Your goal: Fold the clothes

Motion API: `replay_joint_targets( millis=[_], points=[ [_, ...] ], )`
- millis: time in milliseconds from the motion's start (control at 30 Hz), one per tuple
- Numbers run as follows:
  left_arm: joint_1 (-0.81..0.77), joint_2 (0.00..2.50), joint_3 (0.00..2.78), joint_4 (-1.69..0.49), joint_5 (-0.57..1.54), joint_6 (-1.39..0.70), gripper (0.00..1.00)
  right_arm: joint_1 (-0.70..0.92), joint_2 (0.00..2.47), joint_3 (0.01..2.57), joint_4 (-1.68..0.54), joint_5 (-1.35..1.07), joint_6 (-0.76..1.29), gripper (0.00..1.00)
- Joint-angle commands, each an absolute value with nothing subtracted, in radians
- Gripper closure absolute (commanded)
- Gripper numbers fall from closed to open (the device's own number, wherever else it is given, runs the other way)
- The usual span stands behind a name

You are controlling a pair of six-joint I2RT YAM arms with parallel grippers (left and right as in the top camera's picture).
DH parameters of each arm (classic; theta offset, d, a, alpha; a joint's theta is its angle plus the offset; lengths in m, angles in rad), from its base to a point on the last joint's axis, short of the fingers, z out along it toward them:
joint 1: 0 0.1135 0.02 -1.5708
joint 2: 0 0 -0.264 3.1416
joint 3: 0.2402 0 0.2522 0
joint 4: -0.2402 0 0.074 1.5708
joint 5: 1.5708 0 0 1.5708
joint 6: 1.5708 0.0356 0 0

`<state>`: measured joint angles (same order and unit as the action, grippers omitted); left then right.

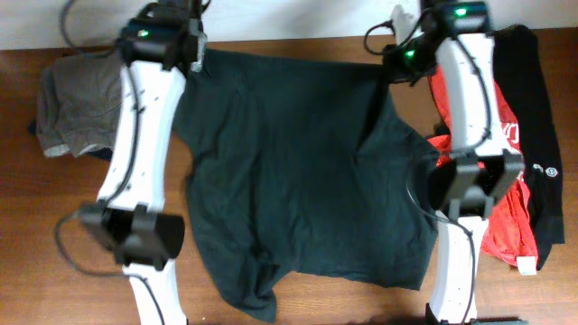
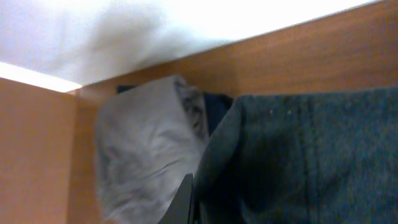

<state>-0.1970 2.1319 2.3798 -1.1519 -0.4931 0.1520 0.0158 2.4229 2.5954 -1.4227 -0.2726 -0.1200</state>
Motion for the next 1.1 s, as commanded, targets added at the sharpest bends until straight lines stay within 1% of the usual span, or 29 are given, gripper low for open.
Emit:
replay_joint_targets(
  millis=[0,167,367,400,433,467,500,533,567,667,767,1000,1033,1067],
  points=[
    [-0.165,2.251,2.374,-1.090,-0.546,0.143,1.00,0.033,2.502,2.600,-1.334,-0.235,-0.122,0.96],
    [-0.162,2.366,2.374,-0.983,-0.543,0.142,0.99,0.040,2.560,2.599,-1.162,-0.231,-0.117,0.96],
    [-0.159,2.439,2.374,-0.811,-0.540,0.070,1.00,0.040,2.584,2.595,-0.948,-0.231,-0.114,0.96],
    [-0.157,2.444,2.374,-0.782,-0.540,0.063,1.00,0.040,2.588,2.595,-0.914,-0.231,-0.114,0.94],
    [-0.153,2.447,2.374,-0.752,-0.540,0.059,0.99,0.040,2.588,2.595,-0.886,-0.231,-0.113,0.91],
    [-0.149,2.447,2.374,-0.723,-0.539,0.055,0.99,0.041,2.589,2.595,-0.857,-0.231,-0.114,0.70],
    [-0.146,2.447,2.374,-0.704,-0.540,0.052,0.81,0.042,2.589,2.595,-0.837,-0.231,-0.114,0.42],
    [-0.143,2.447,2.374,-0.683,-0.539,0.052,0.46,0.045,2.589,2.595,-0.821,-0.231,-0.114,0.01],
    [-0.141,2.447,2.374,-0.666,-0.540,0.052,0.01,0.046,2.589,2.596,-0.810,-0.231,-0.114,0.01],
    [-0.138,2.447,2.374,-0.656,-0.540,0.052,0.01,0.046,2.587,2.606,-0.820,-0.231,-0.113,0.01],
    [-0.136,2.447,2.374,-0.691,-0.539,0.052,0.01,0.044,2.585,2.634,-0.888,-0.232,-0.091,0.01],
    [-0.136,2.445,2.386,-0.837,-0.534,0.022,0.01,0.045,2.547,2.704,-1.185,-0.232,-0.091,0.01],
    [-0.134,2.445,2.395,-0.871,-0.513,0.009,0.01,0.045,2.543,2.707,-1.225,-0.231,-0.091,0.01],
    [-0.126,2.444,2.416,-0.945,-0.406,0.006,0.01,0.046,2.540,2.709,-1.322,-0.231,-0.091,0.01]
  ],
)
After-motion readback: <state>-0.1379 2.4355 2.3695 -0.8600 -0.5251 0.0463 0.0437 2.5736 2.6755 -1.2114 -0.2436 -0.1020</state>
